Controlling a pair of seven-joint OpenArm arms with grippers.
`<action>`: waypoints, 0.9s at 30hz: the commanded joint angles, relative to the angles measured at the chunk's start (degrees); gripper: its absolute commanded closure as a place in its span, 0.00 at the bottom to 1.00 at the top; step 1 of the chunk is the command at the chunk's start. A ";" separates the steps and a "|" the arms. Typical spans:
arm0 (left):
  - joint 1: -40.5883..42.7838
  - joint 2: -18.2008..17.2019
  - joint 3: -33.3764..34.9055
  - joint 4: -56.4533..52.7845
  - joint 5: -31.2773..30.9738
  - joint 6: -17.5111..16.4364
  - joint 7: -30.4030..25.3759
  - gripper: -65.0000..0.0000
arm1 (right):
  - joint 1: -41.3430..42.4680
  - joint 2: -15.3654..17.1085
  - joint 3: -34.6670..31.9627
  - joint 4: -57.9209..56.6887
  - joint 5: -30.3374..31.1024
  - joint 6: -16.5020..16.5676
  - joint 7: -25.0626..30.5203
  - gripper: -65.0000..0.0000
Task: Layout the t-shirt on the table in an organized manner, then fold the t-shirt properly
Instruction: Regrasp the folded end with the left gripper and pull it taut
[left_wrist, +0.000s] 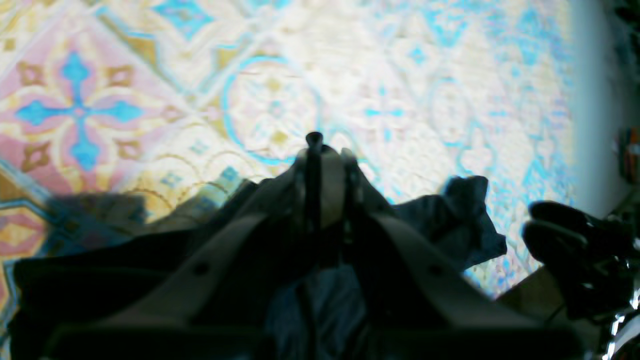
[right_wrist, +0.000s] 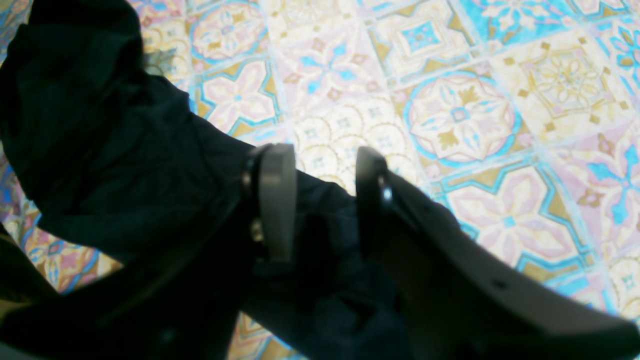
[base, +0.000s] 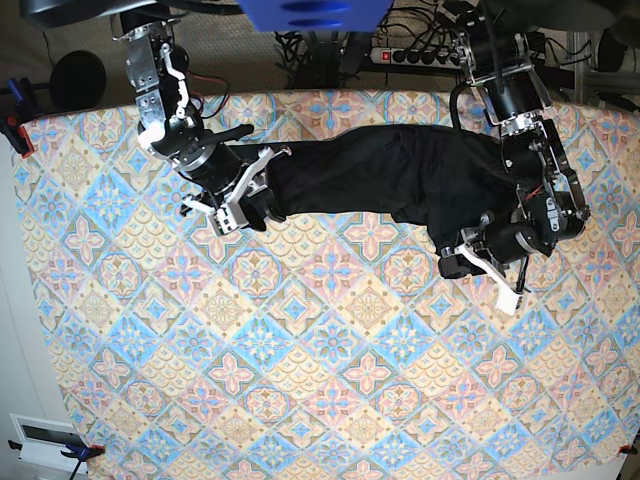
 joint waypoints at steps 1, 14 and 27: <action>0.23 -0.17 2.20 1.82 -1.43 -0.22 0.05 0.99 | 0.55 0.24 0.24 1.31 0.66 0.20 1.60 0.70; 5.50 -5.98 16.88 2.26 -1.16 -0.22 -1.80 0.98 | 0.55 0.24 0.41 1.39 0.66 0.20 1.60 0.70; 5.86 -9.40 15.30 5.96 0.95 -0.13 -3.65 0.56 | 0.55 0.24 0.33 1.39 0.66 0.20 1.60 0.70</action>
